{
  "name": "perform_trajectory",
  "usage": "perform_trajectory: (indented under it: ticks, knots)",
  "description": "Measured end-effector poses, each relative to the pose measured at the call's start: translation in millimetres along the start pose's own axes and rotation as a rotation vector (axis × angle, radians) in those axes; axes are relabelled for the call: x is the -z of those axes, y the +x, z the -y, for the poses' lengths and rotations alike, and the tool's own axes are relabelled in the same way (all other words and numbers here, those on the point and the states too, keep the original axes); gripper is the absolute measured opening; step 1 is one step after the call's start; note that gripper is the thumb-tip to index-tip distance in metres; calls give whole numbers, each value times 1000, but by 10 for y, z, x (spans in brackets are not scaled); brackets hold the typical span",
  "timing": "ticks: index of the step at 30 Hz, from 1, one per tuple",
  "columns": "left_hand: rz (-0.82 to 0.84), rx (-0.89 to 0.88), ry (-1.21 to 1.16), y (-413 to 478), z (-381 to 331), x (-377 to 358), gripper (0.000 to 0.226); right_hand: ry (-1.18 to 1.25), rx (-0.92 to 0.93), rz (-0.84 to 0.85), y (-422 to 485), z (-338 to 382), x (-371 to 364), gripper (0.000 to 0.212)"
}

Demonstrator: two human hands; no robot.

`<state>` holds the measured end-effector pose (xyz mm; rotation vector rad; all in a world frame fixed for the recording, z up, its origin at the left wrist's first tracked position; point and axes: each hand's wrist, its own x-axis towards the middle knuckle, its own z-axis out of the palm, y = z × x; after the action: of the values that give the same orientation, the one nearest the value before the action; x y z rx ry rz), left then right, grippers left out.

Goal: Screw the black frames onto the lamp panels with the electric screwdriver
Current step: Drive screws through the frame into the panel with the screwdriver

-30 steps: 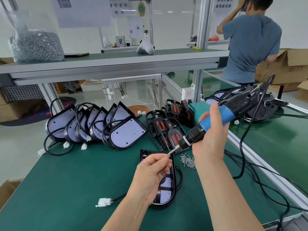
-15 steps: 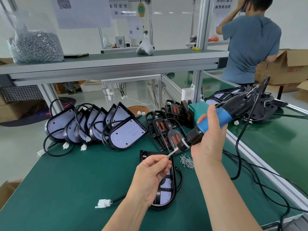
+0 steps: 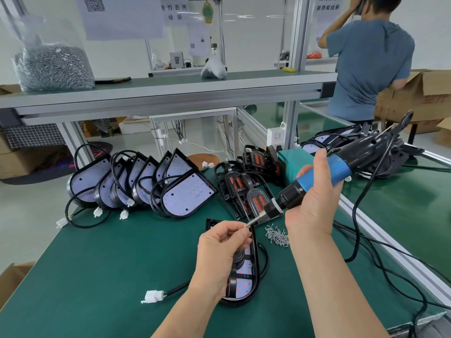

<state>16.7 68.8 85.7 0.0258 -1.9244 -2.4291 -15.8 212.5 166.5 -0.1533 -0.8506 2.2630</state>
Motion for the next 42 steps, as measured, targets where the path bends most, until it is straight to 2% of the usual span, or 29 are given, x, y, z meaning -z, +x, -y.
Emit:
perform_trajectory:
  ticks: [12, 23, 27, 31, 35, 39, 42]
  knots:
    - [39, 6, 34, -33, 22, -23, 18, -5, 1, 17, -18, -30, 0, 25]
    - [44, 4, 56, -31, 39, -27, 22, -39, 33, 32, -1, -18, 33, 21]
    - [-6, -50, 145, -48, 57, -40, 23, -46, 33, 42, -17, -29, 52, 18]
    - [-68, -153, 299, -79, 86, -67, 30, -69, 35, 29, -62, -30, 28, 28]
    - [-71, -159, 275, -69, 61, -53, 30, -28, -35, 53, -40, -16, 63, 16]
    - [-48, -205, 356, -44, 30, -5, 30, 66, -150, 141, 78, 25, 181, 45]
    - [-25, -244, 426, -44, 71, -6, 30, -10, -101, 166, 96, -7, 217, 32]
